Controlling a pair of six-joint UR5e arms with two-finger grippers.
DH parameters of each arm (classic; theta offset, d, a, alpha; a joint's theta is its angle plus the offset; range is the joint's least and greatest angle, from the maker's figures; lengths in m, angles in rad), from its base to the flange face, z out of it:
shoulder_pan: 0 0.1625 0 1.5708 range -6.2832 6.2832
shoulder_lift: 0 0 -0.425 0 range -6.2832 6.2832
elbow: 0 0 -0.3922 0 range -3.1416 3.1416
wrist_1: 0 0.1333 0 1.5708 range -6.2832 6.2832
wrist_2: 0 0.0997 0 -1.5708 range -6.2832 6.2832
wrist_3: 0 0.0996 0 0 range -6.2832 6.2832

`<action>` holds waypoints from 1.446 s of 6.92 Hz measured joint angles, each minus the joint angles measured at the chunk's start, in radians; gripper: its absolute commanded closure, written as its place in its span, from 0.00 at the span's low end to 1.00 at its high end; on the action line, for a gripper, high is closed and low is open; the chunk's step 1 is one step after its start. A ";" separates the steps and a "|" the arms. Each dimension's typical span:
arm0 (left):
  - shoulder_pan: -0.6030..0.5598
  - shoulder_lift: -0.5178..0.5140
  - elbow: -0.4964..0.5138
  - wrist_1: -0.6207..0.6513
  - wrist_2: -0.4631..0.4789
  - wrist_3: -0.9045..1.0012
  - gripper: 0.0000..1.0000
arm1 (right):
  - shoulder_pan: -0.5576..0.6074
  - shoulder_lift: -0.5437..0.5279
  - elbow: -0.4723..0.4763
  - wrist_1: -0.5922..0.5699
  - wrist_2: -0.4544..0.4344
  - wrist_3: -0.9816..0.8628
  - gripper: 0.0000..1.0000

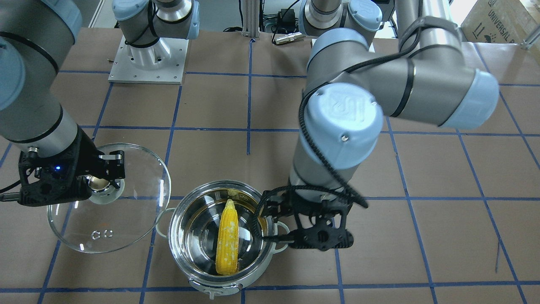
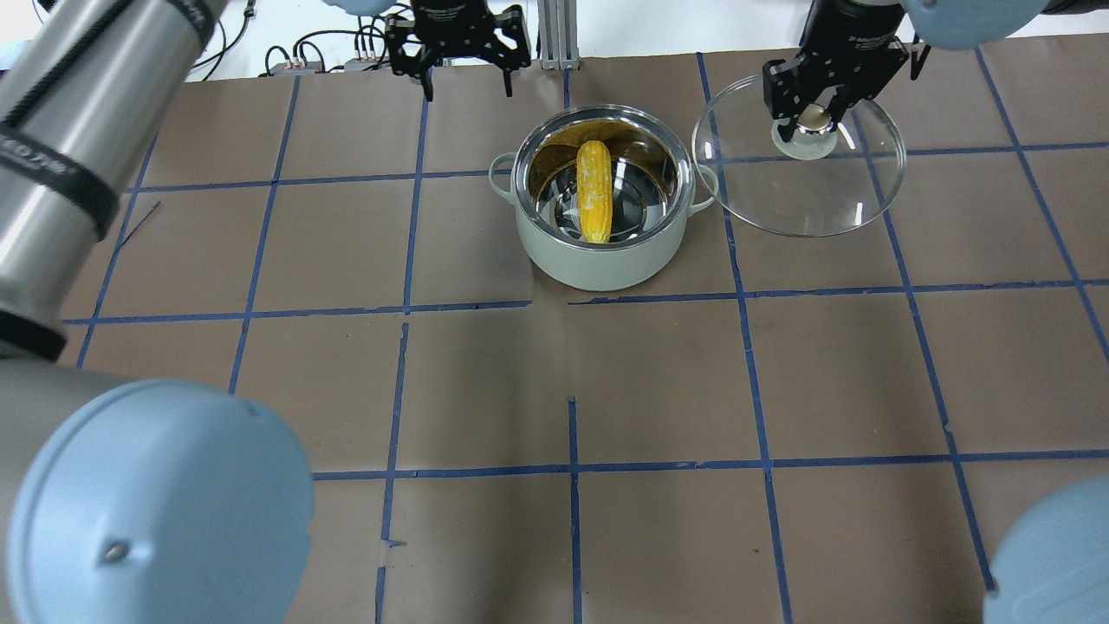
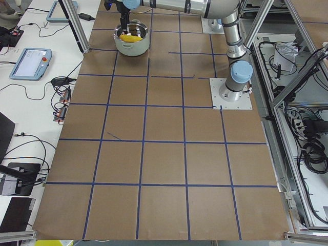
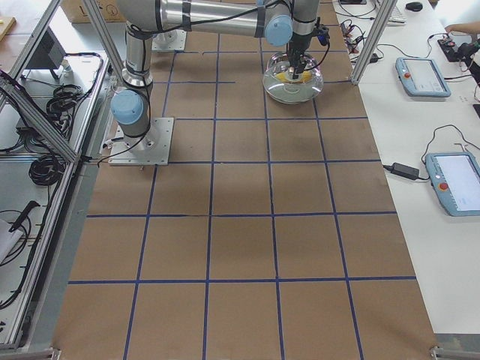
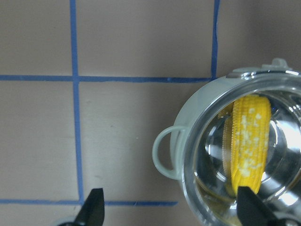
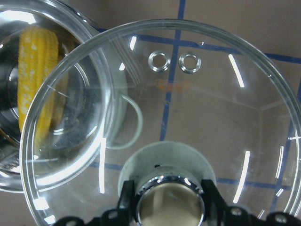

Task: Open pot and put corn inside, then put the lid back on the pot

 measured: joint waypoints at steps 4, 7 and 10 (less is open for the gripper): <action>0.072 0.170 -0.216 0.000 -0.009 0.056 0.00 | 0.168 0.182 -0.190 -0.002 0.002 0.319 0.85; 0.078 0.170 -0.211 -0.002 -0.012 0.057 0.00 | 0.225 0.241 -0.215 -0.002 0.007 0.433 0.86; 0.078 0.180 -0.208 -0.001 -0.011 0.056 0.00 | 0.216 0.246 -0.202 -0.012 0.040 0.435 0.86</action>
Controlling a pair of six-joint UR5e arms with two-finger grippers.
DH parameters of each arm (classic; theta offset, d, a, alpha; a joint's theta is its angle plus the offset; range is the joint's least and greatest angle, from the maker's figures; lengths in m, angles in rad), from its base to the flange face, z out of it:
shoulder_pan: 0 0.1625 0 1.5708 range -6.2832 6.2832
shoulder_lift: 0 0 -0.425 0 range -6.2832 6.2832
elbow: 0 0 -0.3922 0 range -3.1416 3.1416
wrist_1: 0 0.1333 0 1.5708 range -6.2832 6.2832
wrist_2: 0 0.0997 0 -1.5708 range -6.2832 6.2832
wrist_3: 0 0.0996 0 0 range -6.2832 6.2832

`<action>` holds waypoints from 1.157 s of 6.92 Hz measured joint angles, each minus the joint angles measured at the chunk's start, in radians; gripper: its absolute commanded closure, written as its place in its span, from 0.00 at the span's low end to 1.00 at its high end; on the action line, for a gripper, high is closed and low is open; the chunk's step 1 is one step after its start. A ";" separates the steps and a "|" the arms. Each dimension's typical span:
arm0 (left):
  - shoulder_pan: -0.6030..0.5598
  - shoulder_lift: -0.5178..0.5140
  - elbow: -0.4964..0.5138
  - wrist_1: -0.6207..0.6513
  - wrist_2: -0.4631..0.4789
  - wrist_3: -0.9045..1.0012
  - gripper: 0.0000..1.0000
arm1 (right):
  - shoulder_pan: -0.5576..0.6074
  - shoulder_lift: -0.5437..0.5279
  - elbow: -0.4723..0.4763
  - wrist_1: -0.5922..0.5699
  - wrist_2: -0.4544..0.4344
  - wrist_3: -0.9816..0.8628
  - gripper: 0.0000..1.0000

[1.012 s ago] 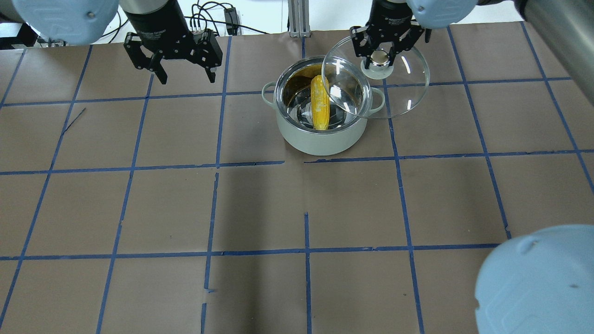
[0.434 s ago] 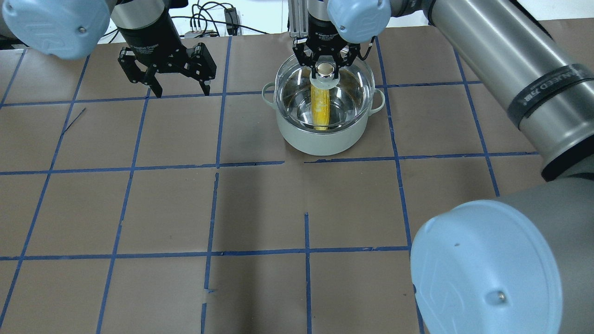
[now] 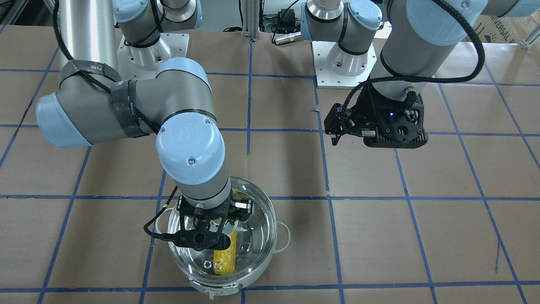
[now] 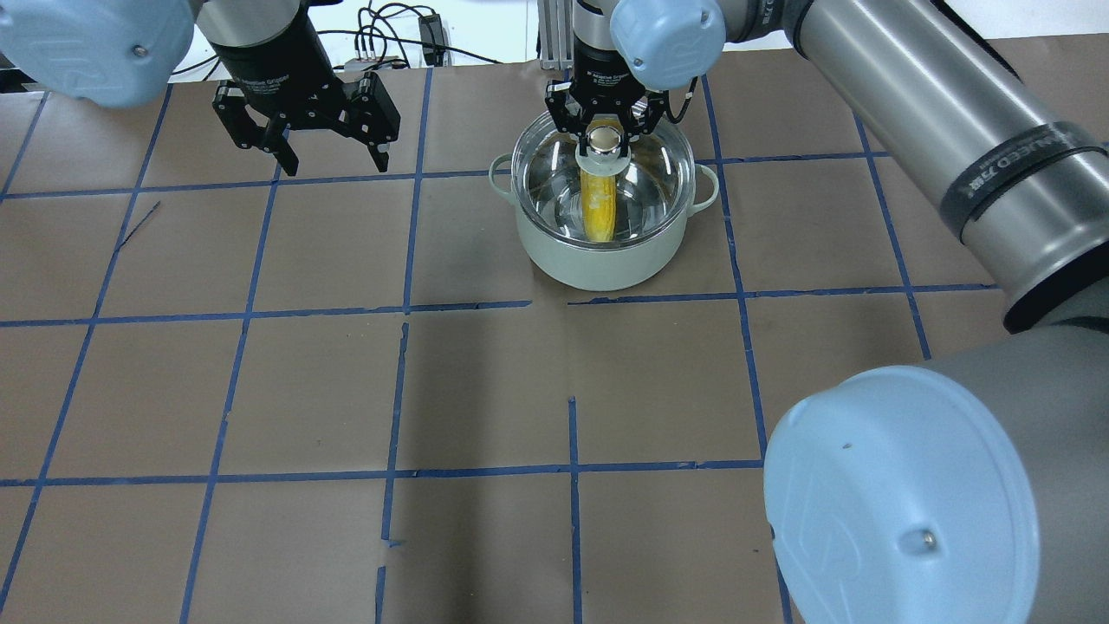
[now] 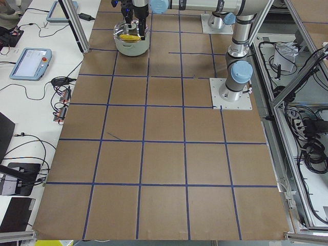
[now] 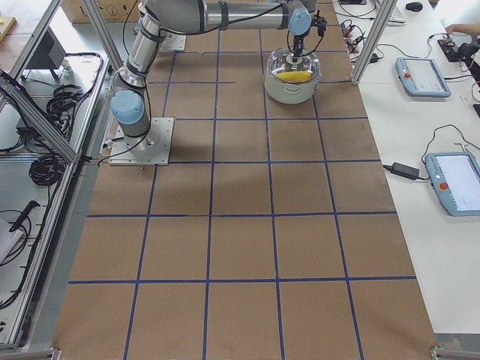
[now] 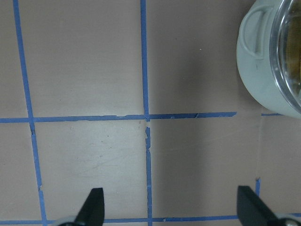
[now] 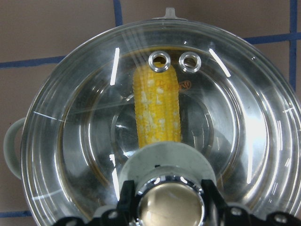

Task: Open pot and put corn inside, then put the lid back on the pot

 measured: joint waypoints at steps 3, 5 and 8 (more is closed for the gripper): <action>0.002 -0.004 -0.003 -0.001 0.001 0.000 0.00 | 0.000 0.002 0.001 0.000 0.001 -0.002 0.84; 0.002 -0.008 -0.002 0.000 0.001 0.000 0.00 | -0.004 0.005 0.001 0.000 0.001 -0.004 0.80; 0.001 -0.012 -0.001 0.000 -0.004 0.000 0.00 | -0.005 0.011 0.001 -0.002 0.002 0.004 0.19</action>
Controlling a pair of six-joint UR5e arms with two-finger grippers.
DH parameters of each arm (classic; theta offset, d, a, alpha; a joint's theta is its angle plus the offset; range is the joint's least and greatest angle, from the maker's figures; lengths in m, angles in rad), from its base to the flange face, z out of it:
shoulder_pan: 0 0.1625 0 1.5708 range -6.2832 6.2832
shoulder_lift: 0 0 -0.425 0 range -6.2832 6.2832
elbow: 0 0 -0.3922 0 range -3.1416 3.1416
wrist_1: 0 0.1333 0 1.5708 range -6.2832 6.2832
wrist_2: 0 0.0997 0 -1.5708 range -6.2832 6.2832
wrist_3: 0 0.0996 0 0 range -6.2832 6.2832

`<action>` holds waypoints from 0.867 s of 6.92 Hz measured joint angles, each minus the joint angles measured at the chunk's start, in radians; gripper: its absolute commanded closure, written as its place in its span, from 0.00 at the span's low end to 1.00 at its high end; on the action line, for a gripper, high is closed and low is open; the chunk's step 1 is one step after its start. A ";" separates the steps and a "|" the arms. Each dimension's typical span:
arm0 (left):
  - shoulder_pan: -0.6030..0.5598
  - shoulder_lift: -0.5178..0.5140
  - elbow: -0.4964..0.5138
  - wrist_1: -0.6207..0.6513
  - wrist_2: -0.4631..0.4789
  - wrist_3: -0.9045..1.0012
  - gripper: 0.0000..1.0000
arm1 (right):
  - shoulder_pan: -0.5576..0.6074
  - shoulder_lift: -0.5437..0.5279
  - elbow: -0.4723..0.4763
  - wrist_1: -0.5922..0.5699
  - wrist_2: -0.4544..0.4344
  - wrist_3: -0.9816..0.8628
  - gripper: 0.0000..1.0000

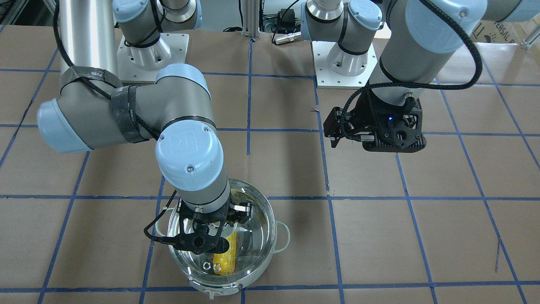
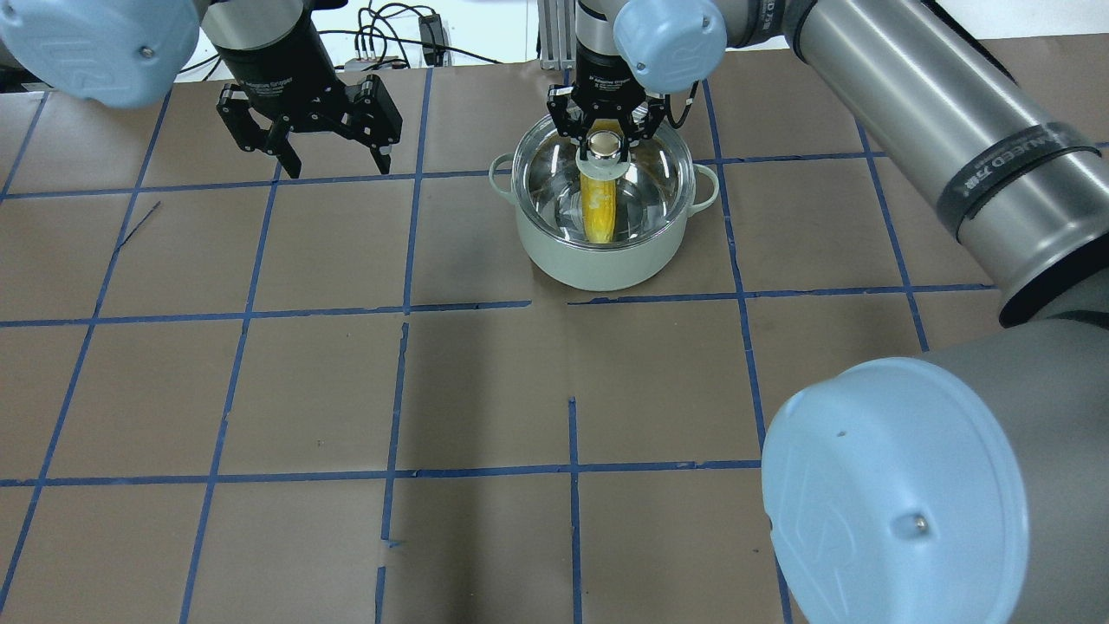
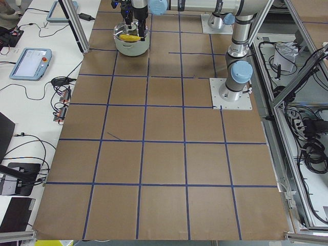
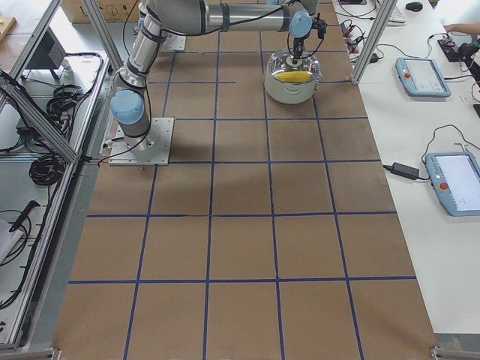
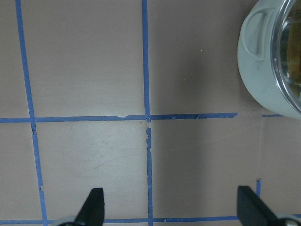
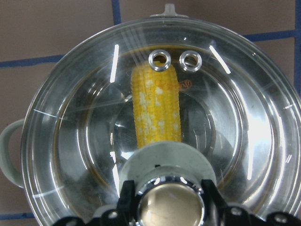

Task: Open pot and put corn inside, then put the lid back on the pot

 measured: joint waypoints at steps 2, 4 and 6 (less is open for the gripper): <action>0.000 -0.003 0.000 0.000 -0.001 0.000 0.00 | 0.000 0.000 -0.004 0.000 0.001 -0.001 0.01; 0.000 -0.005 0.000 0.001 -0.002 0.000 0.00 | -0.007 -0.011 -0.018 0.006 0.001 -0.016 0.01; 0.000 -0.006 0.000 0.002 -0.002 0.000 0.00 | -0.063 -0.083 0.008 0.097 -0.004 -0.154 0.03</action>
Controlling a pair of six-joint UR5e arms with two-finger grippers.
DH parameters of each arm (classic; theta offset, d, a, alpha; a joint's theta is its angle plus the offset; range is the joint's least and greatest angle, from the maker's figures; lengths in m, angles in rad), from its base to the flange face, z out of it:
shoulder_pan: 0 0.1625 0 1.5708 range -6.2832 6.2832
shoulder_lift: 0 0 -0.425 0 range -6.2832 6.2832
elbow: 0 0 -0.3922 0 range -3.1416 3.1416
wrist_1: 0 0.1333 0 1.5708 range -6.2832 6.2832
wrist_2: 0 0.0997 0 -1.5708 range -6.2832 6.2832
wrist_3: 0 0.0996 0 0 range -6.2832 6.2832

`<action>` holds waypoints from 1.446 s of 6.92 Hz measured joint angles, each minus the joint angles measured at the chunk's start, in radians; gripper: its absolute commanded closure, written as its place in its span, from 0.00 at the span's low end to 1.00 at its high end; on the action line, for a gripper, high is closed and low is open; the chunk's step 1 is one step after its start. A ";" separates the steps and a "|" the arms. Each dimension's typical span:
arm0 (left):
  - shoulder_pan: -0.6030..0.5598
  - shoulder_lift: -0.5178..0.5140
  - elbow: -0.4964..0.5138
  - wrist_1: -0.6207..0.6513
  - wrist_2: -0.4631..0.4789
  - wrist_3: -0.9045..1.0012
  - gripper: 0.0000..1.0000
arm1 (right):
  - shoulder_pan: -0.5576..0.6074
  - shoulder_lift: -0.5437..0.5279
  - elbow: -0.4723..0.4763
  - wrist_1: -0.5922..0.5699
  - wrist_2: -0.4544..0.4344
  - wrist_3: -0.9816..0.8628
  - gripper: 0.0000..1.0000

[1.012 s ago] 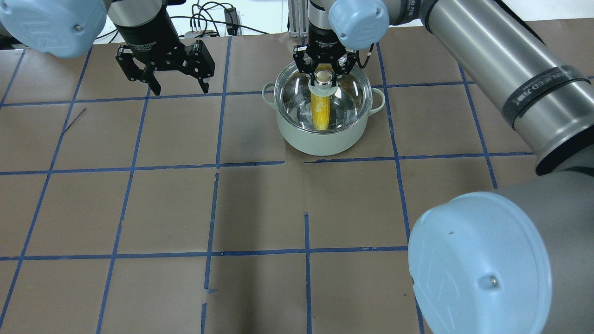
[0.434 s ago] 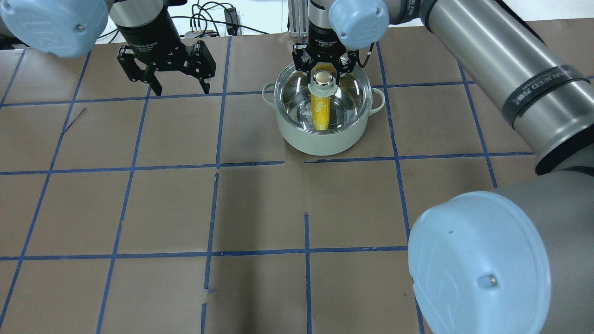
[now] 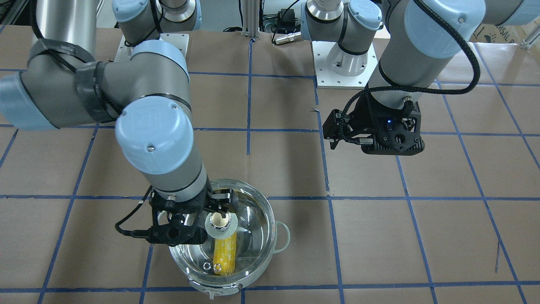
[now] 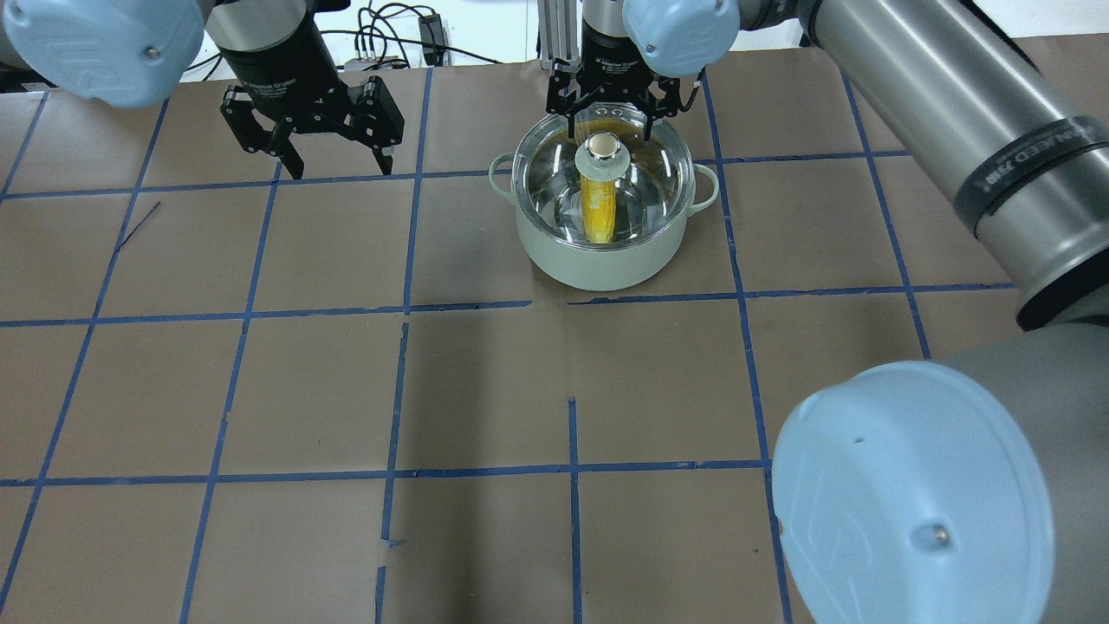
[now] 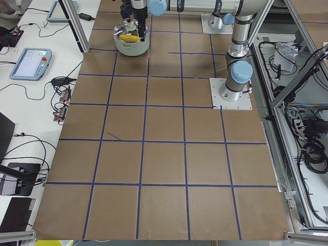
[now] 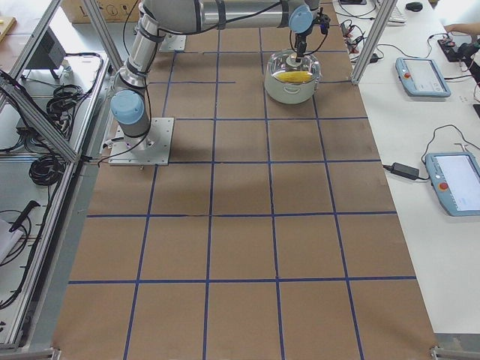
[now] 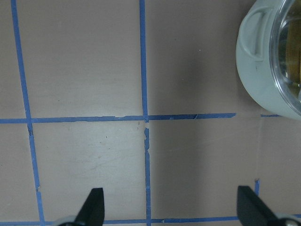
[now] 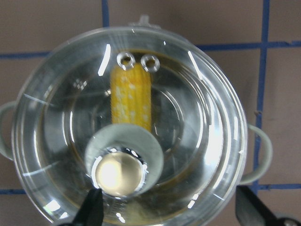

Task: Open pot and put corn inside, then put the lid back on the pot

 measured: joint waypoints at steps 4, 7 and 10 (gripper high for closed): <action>0.000 0.000 -0.001 0.000 0.001 -0.001 0.00 | -0.153 -0.332 0.321 0.093 -0.006 -0.225 0.00; -0.001 -0.001 -0.001 0.001 0.001 -0.001 0.00 | -0.165 -0.427 0.372 0.097 -0.022 -0.242 0.00; -0.001 -0.002 -0.001 0.006 0.007 0.000 0.00 | -0.168 -0.425 0.354 0.098 -0.023 -0.251 0.00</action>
